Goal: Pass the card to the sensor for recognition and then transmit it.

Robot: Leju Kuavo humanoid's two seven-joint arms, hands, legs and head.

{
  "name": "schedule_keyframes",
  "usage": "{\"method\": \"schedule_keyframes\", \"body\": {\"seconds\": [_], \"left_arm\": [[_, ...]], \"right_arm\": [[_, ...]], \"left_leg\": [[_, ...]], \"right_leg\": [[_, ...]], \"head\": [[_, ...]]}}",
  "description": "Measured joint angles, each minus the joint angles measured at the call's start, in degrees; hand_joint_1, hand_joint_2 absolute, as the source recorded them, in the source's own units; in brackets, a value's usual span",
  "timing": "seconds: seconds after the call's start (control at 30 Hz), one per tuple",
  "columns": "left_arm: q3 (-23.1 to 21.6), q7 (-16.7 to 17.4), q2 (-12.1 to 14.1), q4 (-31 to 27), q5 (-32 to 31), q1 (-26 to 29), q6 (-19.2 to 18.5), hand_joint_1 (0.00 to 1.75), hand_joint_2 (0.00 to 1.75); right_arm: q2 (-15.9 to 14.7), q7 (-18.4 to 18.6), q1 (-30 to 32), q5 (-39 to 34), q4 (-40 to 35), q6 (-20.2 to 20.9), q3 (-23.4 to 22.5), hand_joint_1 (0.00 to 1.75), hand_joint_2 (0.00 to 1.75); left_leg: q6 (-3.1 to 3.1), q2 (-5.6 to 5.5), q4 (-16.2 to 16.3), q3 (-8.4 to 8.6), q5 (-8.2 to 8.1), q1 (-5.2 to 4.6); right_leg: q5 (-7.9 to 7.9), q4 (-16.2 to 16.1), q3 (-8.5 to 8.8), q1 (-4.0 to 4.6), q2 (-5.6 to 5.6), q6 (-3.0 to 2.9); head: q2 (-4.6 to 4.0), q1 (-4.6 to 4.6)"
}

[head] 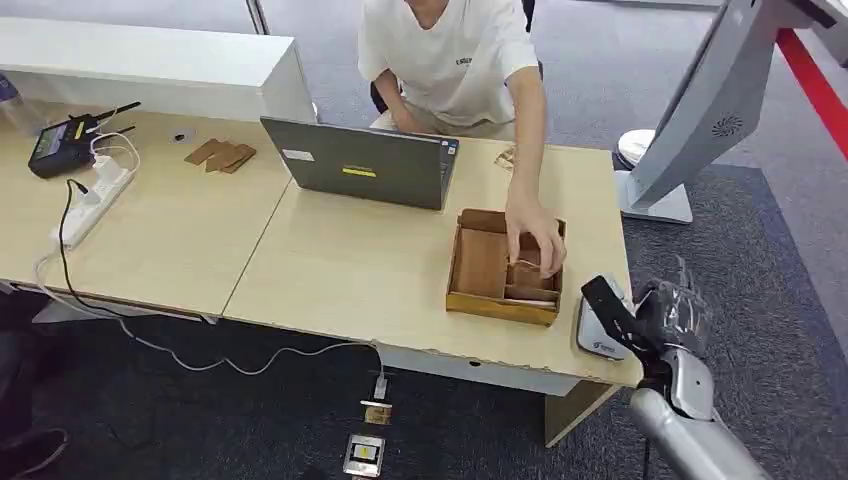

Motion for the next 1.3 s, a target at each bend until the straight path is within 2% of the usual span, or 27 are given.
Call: {"method": "schedule_keyframes", "body": {"seconds": [0.47, 1.3], "left_arm": [[0.0, 0.63, 0.0, 0.0, -0.68, -0.66, -0.61, 0.0, 0.0], [-0.04, 2.23, 0.0, 0.0, -2.21, -1.76, -2.25, 0.0, 0.0]], "right_arm": [[0.81, -0.17, 0.65, -0.04, 1.44, 0.83, 0.02, 1.75, 1.75], [1.66, -0.46, 1.17, -0.2, 2.99, -0.39, 0.02, 1.75, 1.75]], "left_leg": [[0.0, 0.0, 0.0, 0.0, 0.0, 0.0], [0.0, 0.0, 0.0, 0.0, 0.0, 0.0]], "right_leg": [[0.0, 0.0, 0.0, 0.0, 0.0, 0.0], [0.0, 0.0, 0.01, 0.0, 0.0, 0.0]], "head": [[0.0, 0.0], [0.0, 0.0]]}}
